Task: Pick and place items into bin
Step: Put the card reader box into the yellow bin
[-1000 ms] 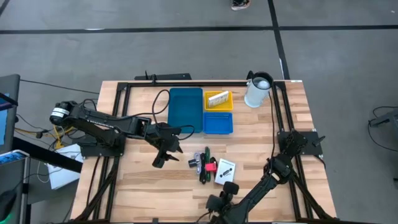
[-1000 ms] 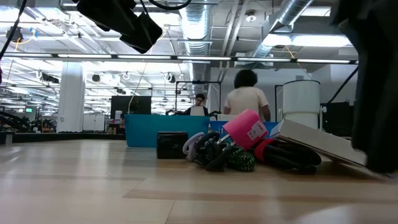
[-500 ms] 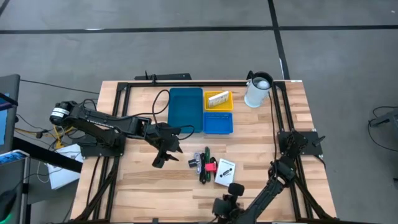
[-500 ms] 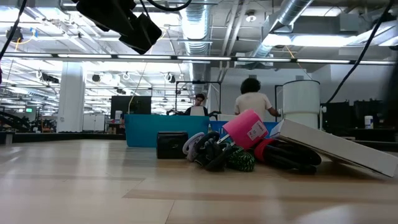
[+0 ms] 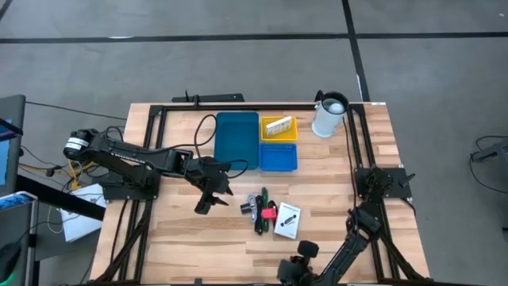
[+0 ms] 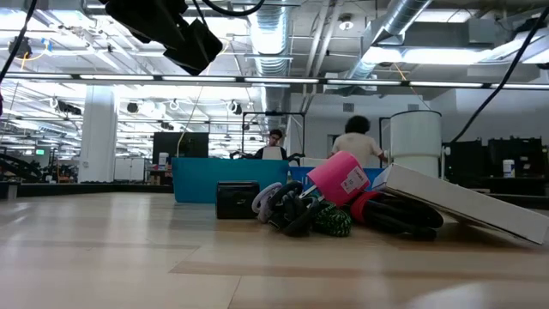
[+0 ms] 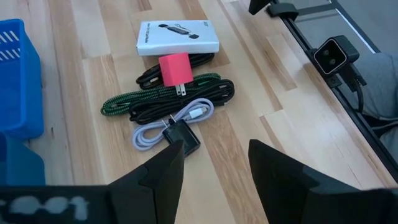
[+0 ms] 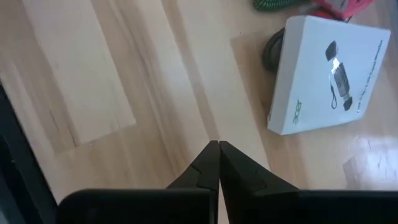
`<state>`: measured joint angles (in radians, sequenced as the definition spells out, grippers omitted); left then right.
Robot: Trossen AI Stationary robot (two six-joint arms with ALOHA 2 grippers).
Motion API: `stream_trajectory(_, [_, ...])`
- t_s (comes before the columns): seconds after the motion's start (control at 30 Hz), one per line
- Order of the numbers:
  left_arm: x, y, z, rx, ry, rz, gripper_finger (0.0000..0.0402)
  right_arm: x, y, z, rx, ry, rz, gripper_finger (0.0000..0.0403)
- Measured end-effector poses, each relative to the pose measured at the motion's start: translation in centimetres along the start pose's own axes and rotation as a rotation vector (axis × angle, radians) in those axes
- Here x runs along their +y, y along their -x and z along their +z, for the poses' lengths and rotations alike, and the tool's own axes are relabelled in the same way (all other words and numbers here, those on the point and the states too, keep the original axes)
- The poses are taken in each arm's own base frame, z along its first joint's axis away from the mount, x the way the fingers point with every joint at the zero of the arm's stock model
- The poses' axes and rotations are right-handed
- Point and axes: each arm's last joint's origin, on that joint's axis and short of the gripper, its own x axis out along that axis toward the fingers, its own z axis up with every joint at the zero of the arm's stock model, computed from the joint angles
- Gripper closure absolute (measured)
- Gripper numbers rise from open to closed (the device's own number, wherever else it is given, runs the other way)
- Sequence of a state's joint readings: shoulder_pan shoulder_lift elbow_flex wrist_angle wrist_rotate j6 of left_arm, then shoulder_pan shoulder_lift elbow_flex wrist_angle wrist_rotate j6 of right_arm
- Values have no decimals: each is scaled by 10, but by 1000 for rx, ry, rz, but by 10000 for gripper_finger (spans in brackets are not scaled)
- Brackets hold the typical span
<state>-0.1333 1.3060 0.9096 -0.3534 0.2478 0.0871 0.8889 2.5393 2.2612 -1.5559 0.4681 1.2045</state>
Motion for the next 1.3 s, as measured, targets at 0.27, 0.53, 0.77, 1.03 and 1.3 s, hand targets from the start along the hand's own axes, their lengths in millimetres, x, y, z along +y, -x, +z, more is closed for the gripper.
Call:
stream_trajectory(0.27, [0, 0, 0, 0, 17, 0, 233, -4, -4, 6, 44, -16, -7, 398])
stream_trajectory(0.53, [0, 0, 0, 0, 23, 0, 233, -7, -8, 13, 41, -34, -15, 322])
stream_trajectory(0.77, [0, 0, 0, 4, 25, 0, 233, -5, -5, 9, 16, -64, -20, 229])
stream_trajectory(1.03, [0, 0, -1, 14, 48, -1, 233, 1, 8, -4, -324, -189, -78, 221])
stream_trajectory(1.3, [0, 0, -2, 15, 79, -1, 233, -12, 36, -2, -455, -14, -95, 310])
